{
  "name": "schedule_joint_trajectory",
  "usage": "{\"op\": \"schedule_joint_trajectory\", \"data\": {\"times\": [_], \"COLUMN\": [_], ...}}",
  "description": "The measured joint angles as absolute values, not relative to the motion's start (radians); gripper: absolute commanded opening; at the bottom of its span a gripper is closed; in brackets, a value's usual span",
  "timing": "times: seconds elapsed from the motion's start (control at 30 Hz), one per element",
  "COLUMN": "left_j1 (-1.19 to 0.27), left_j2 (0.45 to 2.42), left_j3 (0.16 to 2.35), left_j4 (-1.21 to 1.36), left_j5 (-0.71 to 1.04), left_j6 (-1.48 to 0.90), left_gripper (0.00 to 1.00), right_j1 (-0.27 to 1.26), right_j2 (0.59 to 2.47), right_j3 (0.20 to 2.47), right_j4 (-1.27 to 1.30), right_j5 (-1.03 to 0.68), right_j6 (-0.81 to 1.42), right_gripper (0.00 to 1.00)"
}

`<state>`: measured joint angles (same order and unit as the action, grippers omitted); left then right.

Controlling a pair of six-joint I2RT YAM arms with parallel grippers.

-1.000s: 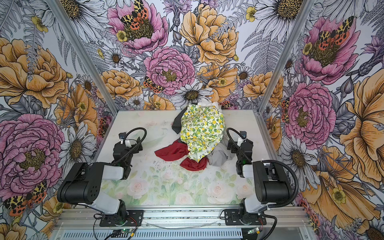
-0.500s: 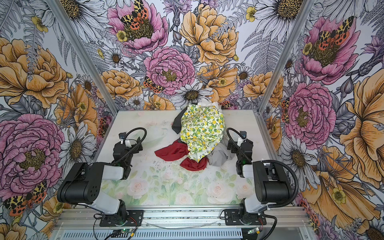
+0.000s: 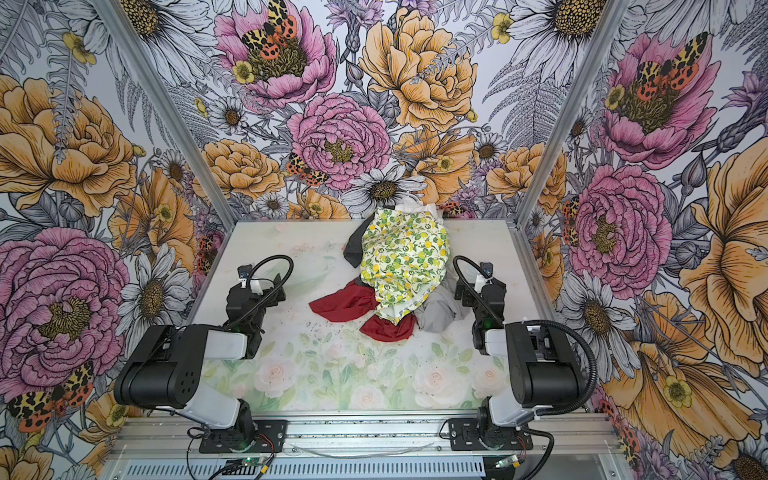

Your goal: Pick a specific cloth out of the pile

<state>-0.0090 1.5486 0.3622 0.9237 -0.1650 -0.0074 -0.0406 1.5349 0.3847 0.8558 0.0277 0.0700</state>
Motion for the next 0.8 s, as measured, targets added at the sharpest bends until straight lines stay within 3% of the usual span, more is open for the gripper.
{"op": "schedule_joint_trajectory", "data": {"times": [0.5,0.8], "left_j1": [-0.036,-0.062], "left_j2": [1.520,1.370], "left_j3": [0.350,0.462], "left_j4": [0.936,0.675], "left_j5": [-0.181,-0.266], "left_j6": [0.009,0.009], "left_gripper": [0.99,0.99], "right_j1": [-0.038,-0.018], "right_j2": [1.524,1.385], "right_j3": [0.380,0.345], "right_j4": [0.856,0.798], "right_j5": [0.038,0.125], "right_j6": [0.070,0.087], "right_gripper": [0.99,0.99]}}
